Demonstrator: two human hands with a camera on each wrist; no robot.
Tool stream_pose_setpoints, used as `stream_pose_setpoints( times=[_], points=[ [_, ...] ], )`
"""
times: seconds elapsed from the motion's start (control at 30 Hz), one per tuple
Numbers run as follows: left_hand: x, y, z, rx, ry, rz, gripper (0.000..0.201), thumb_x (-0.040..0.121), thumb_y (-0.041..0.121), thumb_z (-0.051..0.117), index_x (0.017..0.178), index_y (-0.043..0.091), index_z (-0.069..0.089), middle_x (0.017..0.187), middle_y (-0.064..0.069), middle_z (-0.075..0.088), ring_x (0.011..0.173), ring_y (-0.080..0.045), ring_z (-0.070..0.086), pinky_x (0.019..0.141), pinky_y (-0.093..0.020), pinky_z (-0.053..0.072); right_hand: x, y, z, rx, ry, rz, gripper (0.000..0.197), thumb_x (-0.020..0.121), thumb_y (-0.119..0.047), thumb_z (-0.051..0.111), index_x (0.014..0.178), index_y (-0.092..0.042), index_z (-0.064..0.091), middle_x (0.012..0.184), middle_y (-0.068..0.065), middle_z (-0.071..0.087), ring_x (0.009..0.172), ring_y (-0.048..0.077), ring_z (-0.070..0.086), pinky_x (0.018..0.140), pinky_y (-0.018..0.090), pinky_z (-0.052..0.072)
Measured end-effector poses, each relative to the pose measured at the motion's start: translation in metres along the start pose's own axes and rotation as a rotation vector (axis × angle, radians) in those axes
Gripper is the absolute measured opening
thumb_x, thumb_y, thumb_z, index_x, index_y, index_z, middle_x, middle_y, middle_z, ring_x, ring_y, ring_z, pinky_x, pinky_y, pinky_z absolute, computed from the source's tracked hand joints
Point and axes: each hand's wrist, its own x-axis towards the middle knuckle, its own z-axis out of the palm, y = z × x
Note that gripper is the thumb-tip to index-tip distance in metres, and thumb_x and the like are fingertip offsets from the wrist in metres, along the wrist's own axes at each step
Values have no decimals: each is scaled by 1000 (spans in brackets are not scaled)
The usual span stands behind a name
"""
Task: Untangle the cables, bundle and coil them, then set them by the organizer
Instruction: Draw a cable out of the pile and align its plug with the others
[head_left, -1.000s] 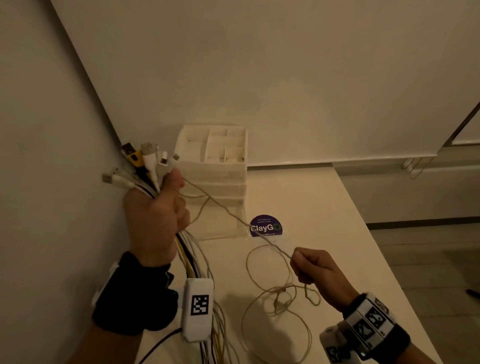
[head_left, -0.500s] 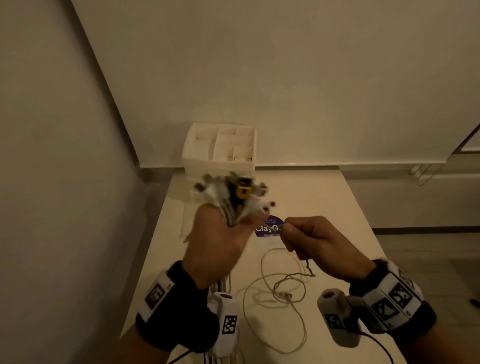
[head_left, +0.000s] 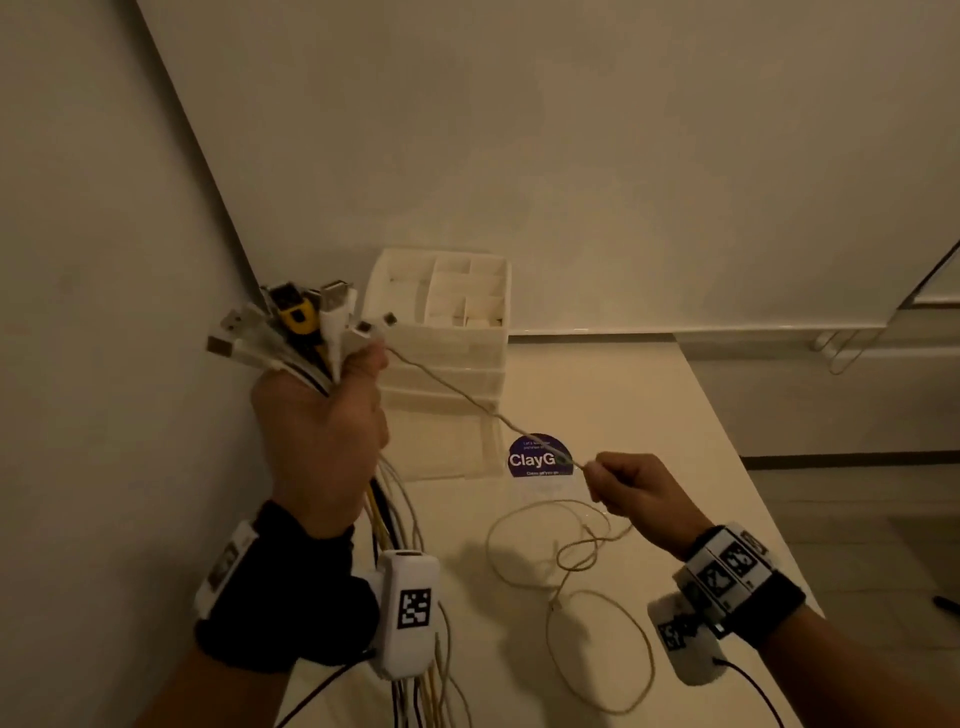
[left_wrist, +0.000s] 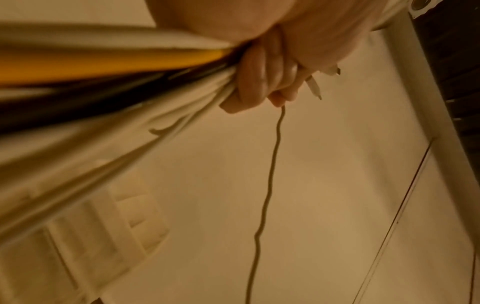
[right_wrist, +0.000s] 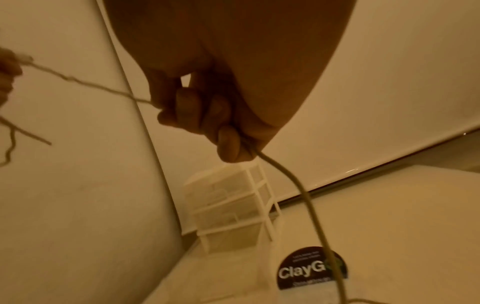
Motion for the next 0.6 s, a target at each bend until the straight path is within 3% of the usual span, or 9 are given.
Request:
stream_pose_setpoints(
  times=[0.13, 0.2, 0.3, 0.43, 0.53, 0.6],
  points=[
    [5, 2, -10, -112, 59, 16, 37, 92, 17, 59, 56, 22, 53, 40, 10, 32, 31, -8, 22, 42, -17, 24, -1, 24, 3, -45, 69, 22, 44, 94, -33, 57, 57, -8, 52, 55, -3, 41, 55, 7, 37, 59, 23, 34],
    [6, 1, -14, -154, 116, 20, 32, 94, 18, 58, 65, 12, 48, 40, 10, 32, 32, -8, 22, 42, -17, 24, -1, 32, 3, -64, 88, 52, 41, 94, -26, 56, 58, -8, 52, 55, -4, 42, 55, 7, 37, 59, 22, 34],
    [8, 2, -21, -149, 198, 38, 33, 91, 24, 61, 66, 9, 45, 40, 9, 32, 31, -9, 22, 42, -16, 24, 1, 44, 4, -82, 142, 82, 40, 95, -24, 57, 57, -12, 50, 50, -10, 42, 53, 5, 37, 58, 23, 33],
    [9, 6, -27, -155, 255, 49, 36, 95, 24, 58, 62, 15, 45, 39, 9, 30, 30, -8, 21, 41, -15, 22, -1, 59, 4, -112, 177, 161, 41, 95, -24, 57, 56, -11, 50, 47, -12, 45, 50, 0, 41, 62, 27, 36],
    [7, 1, -26, -25, 255, 16, 43, 90, 34, 62, 51, 24, 46, 39, 9, 31, 29, -11, 25, 42, -20, 26, -1, 47, 5, -61, 220, 113, 42, 94, -21, 58, 59, -1, 49, 52, -6, 43, 50, 1, 38, 58, 18, 35],
    [1, -7, -23, 99, 236, 18, 37, 84, 47, 66, 56, 24, 57, 43, 4, 41, 32, -21, 36, 43, -29, 33, 0, 28, 4, -25, 223, 42, 40, 93, -17, 60, 57, -2, 50, 53, -4, 43, 50, 2, 38, 54, 11, 34]
  ],
)
